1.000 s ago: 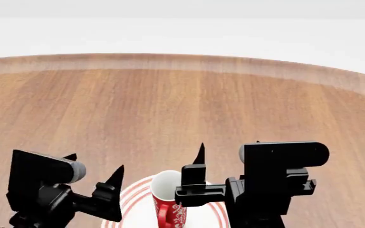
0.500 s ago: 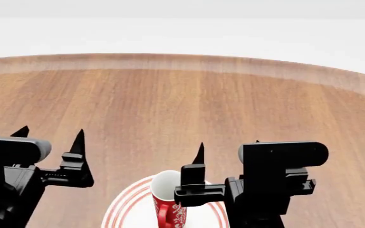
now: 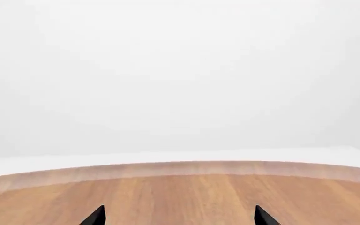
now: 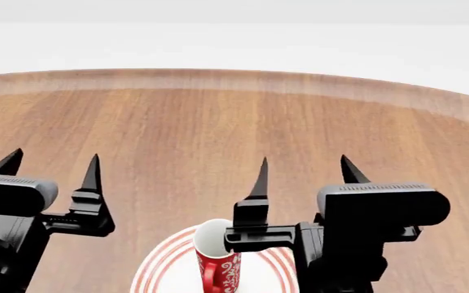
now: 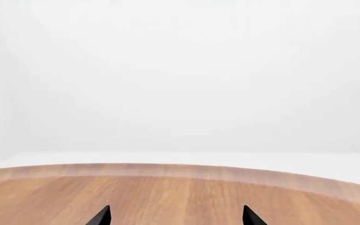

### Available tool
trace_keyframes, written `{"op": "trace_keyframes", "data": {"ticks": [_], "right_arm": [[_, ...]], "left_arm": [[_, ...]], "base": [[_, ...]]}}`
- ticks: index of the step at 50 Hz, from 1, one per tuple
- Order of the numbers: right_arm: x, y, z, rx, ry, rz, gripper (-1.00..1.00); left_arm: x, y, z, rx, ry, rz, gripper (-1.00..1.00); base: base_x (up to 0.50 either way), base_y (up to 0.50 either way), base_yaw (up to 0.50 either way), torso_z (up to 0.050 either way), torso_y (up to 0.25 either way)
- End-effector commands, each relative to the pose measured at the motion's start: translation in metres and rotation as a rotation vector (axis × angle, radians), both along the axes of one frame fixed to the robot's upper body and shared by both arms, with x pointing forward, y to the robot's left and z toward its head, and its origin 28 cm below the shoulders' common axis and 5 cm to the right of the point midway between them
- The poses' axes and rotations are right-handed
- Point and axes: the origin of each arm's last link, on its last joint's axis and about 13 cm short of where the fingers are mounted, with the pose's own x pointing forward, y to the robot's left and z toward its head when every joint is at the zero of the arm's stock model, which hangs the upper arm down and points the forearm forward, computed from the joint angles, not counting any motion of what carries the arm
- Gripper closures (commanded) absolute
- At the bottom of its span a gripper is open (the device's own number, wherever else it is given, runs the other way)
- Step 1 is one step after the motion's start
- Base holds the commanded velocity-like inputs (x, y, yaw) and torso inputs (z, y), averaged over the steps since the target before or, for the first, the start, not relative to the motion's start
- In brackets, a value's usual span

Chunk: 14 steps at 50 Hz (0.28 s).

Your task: Pick up the red mug and put it on the plate

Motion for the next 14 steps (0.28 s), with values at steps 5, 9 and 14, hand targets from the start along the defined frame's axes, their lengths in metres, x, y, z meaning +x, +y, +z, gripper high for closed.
{"op": "trace_keyframes", "data": {"ticks": [5, 9, 14], "right_arm": [[-0.0093, 0.0013, 0.0084, 0.005, -0.142, -0.005, -1.0], [-0.0118, 0.0017, 0.011, 0.003, -0.165, -0.003, -1.0], [-0.012, 0.0023, 0.0122, -0.002, -0.169, -0.003, -1.0]], "left_arm": [[-0.0094, -0.0027, 0.0092, 0.029, -0.089, 0.002, -1.0], [-0.0117, -0.0028, 0.0123, 0.032, -0.107, 0.004, -1.0], [-0.0125, -0.003, 0.0132, 0.035, -0.112, 0.004, -1.0]], "base": [[0.0, 0.0, 0.0, 0.0, 0.0], [0.0, 0.0, 0.0, 0.0, 0.0], [0.0, 0.0, 0.0, 0.0, 0.0]]}}
